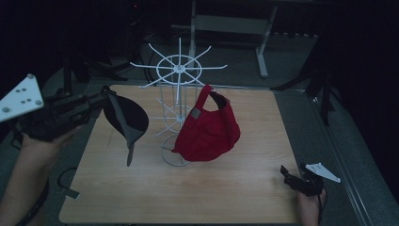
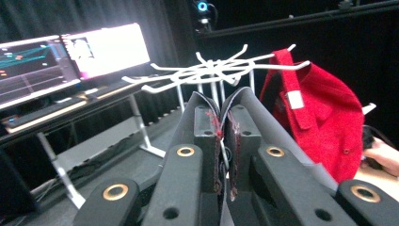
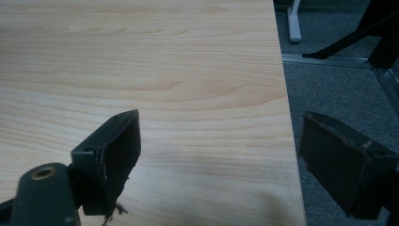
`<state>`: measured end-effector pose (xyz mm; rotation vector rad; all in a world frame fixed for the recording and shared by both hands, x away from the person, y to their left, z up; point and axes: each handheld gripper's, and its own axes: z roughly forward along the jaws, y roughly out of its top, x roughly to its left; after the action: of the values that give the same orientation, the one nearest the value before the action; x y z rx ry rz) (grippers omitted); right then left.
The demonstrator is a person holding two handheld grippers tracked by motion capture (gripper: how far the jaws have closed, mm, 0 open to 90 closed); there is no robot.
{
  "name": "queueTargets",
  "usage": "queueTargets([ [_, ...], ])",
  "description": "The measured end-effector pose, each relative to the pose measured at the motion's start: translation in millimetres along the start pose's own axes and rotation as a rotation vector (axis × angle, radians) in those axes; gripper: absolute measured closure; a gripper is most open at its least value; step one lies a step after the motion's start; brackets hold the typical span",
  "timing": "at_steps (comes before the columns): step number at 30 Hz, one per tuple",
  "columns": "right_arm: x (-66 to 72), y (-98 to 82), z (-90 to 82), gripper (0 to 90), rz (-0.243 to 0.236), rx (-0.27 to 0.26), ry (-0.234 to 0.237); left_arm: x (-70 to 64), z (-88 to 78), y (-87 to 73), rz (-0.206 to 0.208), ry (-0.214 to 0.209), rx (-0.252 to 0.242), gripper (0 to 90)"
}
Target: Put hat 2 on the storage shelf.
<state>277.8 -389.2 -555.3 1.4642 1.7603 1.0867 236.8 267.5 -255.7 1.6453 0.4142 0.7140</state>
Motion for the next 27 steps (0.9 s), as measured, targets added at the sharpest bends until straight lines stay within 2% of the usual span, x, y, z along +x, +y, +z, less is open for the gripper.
queueTargets([
  [9,-0.1,0.0,0.1,13.6,-0.001,0.001,0.000,0.0,17.3,17.0,0.001,-0.074,-0.044,85.1],
  [11,0.0,0.0,0.0,13.6,-0.001,0.001,0.000,-0.3,21.7,21.1,0.016,-0.068,-0.032,85.0],
  [21,-0.5,-0.1,0.0,13.7,0.002,0.000,0.005,-2.6,46.9,36.5,0.013,-0.108,-0.045,85.0],
  [25,-0.6,-0.1,0.0,13.7,0.003,0.002,0.005,-4.5,54.6,40.2,-0.021,-0.174,-0.068,85.0],
  [27,-0.5,0.0,0.2,13.7,0.001,0.005,0.004,-7.5,57.5,40.0,-0.018,-0.186,-0.062,84.9],
])
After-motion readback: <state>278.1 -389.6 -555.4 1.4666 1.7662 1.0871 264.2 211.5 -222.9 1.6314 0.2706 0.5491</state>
